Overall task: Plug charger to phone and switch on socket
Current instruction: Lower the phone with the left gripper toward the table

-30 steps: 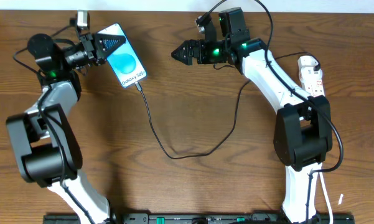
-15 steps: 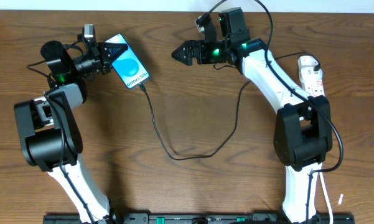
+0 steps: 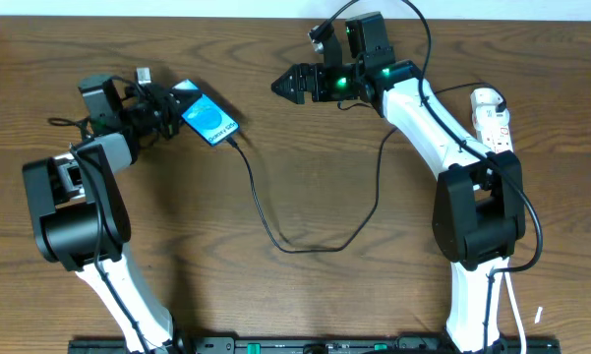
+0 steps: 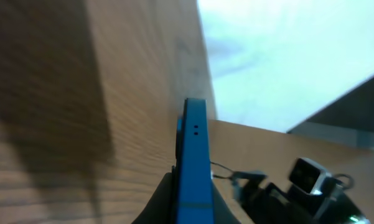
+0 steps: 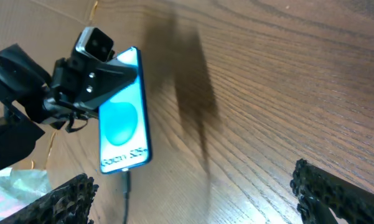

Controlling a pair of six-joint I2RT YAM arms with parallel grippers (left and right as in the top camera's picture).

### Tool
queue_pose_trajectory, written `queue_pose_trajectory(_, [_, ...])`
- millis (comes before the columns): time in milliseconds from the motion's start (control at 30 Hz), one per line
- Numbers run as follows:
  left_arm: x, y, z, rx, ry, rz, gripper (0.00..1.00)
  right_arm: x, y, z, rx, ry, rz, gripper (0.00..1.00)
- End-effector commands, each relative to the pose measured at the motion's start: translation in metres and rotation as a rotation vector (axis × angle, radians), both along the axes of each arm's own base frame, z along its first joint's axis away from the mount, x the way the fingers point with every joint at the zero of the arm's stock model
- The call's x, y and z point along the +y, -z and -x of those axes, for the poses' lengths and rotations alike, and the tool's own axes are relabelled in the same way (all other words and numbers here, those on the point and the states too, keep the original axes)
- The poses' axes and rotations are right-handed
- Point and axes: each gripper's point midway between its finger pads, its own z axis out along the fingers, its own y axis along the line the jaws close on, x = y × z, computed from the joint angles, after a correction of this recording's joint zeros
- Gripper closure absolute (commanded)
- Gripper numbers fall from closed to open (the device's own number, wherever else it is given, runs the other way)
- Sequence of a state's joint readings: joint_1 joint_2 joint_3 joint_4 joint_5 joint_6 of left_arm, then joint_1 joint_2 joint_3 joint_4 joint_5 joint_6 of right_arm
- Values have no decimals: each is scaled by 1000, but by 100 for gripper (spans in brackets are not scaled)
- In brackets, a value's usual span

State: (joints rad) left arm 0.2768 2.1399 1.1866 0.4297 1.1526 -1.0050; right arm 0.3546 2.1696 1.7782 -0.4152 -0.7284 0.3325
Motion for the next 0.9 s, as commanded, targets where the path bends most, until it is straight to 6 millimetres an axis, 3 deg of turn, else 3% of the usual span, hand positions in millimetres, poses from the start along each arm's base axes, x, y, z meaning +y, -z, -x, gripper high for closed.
queue_pose_trajectory(0, [3, 4, 0, -79, 24, -99, 93, -1, -1, -3, -13, -4, -1, 1])
queue_pose_trajectory(133, [4, 9, 2, -65, 20, -110, 93, -1, -1, -3, -13, -4, 0, 1])
queue_pose_trajectory(333, [13, 42, 11, 90, -41, -181, 93, -1, -1, -3, -13, -4, 0, 1])
queue_pose_trajectory(867, [19, 69, 29, 195, -42, -270, 92, -1, -1, -3, -16, -6, 1, 1])
